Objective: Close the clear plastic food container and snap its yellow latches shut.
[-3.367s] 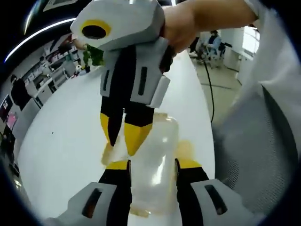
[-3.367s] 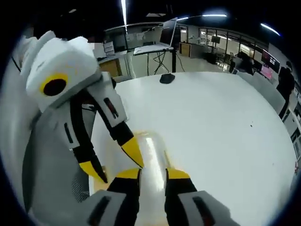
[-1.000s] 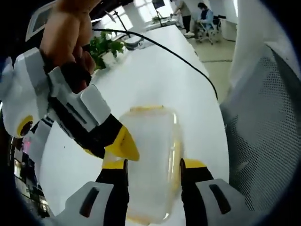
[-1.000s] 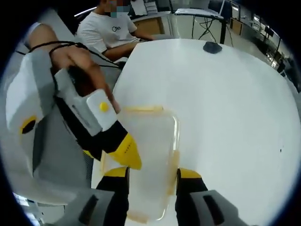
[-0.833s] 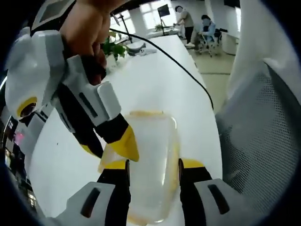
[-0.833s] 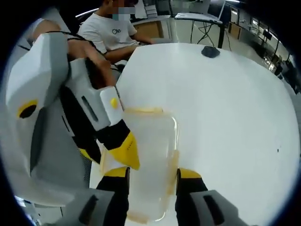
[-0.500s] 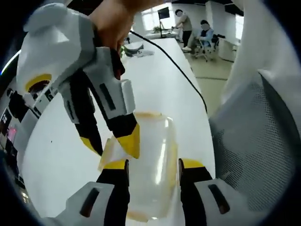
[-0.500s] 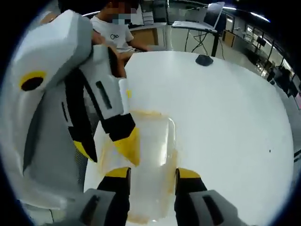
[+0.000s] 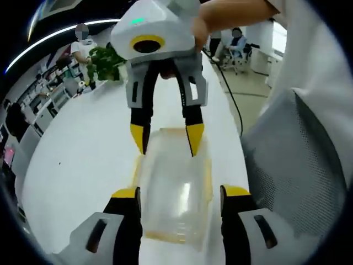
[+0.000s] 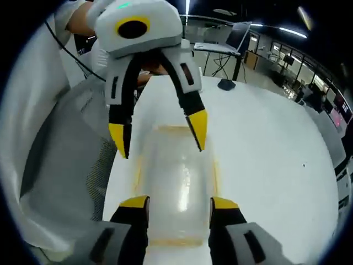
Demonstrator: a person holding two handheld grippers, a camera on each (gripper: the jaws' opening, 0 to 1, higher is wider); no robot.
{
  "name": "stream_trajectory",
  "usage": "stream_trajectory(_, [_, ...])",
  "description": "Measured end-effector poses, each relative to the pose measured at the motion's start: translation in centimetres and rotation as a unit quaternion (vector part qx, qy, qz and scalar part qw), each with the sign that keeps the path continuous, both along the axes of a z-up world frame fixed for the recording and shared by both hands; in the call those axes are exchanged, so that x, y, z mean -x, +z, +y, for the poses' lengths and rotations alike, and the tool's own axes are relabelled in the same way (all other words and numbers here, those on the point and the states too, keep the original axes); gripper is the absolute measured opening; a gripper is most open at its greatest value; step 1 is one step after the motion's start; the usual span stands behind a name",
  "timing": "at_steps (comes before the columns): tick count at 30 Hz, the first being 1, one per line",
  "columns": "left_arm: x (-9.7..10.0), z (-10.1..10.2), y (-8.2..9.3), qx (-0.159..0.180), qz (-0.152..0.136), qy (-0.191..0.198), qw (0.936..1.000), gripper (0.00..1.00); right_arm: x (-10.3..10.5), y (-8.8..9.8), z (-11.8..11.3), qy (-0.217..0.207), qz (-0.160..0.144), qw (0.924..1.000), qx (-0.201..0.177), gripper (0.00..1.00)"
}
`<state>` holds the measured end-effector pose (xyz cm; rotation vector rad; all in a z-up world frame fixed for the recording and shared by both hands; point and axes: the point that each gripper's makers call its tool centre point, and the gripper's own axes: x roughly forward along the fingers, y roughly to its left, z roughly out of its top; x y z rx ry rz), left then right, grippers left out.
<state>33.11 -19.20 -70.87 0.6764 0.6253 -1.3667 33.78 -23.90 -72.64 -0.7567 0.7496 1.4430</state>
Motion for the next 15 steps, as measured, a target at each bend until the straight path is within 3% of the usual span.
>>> stream_trajectory(3, [-0.1,0.6,-0.2,-0.005,0.000,-0.004,1.0000,0.57,0.1,-0.3,-0.8,0.010,-0.022,0.9997,0.010,0.41])
stream_trajectory(5, [-0.4,1.2,-0.6,-0.016,-0.004,0.000,0.9999,0.61,0.1,-0.1,-1.1,-0.018,-0.009,0.9998,0.000,0.46])
stream_trajectory(9, [-0.8,2.1,-0.9,-0.024,-0.016,0.000,0.9996,0.62,0.4,-0.3,-1.8,-0.008,-0.008,0.9998,0.016,0.61])
stream_trajectory(11, [-1.1,2.4,-1.2,-0.026,-0.011,0.009,0.9996,0.66,0.4,-0.2,-1.9,-0.009,-0.010,0.9998,0.017,0.67])
stream_trajectory(13, [-1.5,2.6,-1.5,-0.030,-0.019,0.014,0.9993,0.75,0.2,-0.3,-1.8,-0.022,-0.006,0.9996,0.018,0.81])
stream_trajectory(15, [-1.8,2.5,-1.7,-0.034,-0.017,0.017,0.9991,0.78,0.2,-0.7,-1.8,-0.018,-0.012,0.9993,0.030,0.88])
